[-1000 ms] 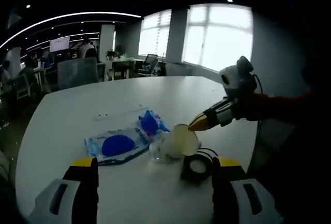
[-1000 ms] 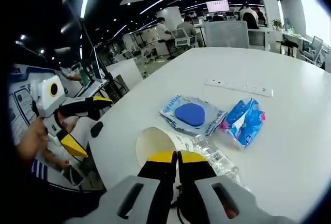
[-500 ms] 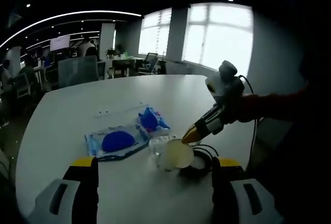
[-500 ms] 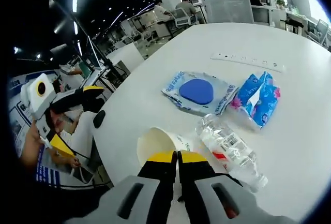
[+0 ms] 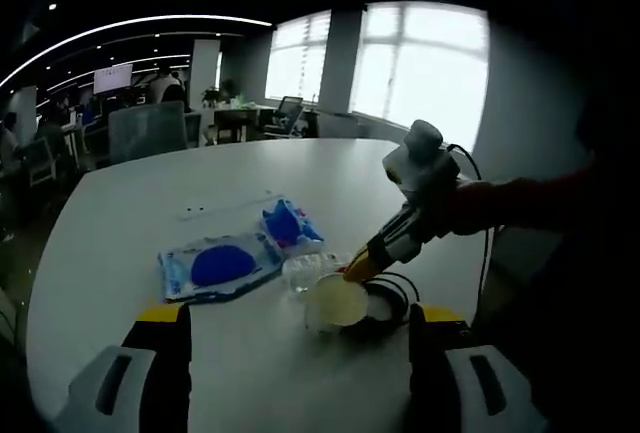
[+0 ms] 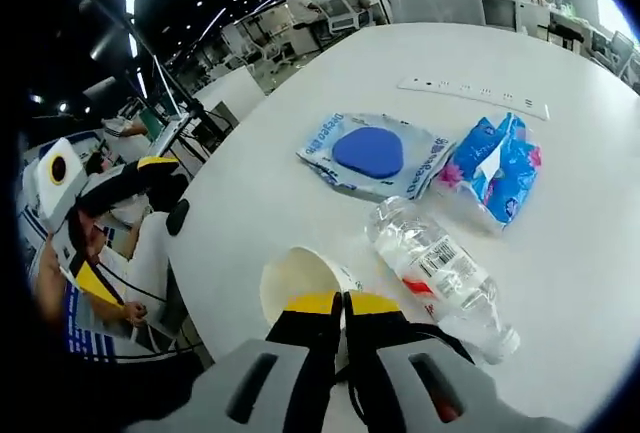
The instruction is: Arrange the tabletop items into an orderly group along one side of the table until the central work area is clear of visible clutter.
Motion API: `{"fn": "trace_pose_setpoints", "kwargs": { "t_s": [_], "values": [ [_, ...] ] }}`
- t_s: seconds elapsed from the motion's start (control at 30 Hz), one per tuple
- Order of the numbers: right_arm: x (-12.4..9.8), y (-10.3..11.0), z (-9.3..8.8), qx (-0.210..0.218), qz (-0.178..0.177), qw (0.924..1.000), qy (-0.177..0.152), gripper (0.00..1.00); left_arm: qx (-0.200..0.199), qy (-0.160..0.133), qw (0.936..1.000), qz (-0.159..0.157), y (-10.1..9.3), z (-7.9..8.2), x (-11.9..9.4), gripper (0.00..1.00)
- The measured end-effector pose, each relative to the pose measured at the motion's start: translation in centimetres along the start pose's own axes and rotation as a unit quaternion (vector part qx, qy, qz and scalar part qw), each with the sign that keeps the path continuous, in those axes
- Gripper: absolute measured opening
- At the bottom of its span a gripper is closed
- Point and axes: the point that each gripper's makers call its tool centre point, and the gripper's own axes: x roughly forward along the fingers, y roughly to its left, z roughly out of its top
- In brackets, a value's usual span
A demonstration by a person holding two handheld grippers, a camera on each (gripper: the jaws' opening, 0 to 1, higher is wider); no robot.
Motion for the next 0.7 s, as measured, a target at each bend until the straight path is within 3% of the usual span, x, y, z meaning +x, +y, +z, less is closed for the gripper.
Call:
{"fn": "trace_pose_setpoints", "kwargs": {
  "t_s": [0.23,0.7],
  "values": [
    [-0.19,-0.80,0.28,-0.029,-0.014,0.9994,-0.008,0.00,-0.001,-0.001,1.0000,-0.001,-0.21,0.30,0.25,0.88],
    [-0.56,-0.96,0.69,-0.033,-0.017,0.9991,-0.022,0.05,-0.012,-0.005,0.9999,0.006,0.18,0.56,0.33,0.88]
  ]
}}
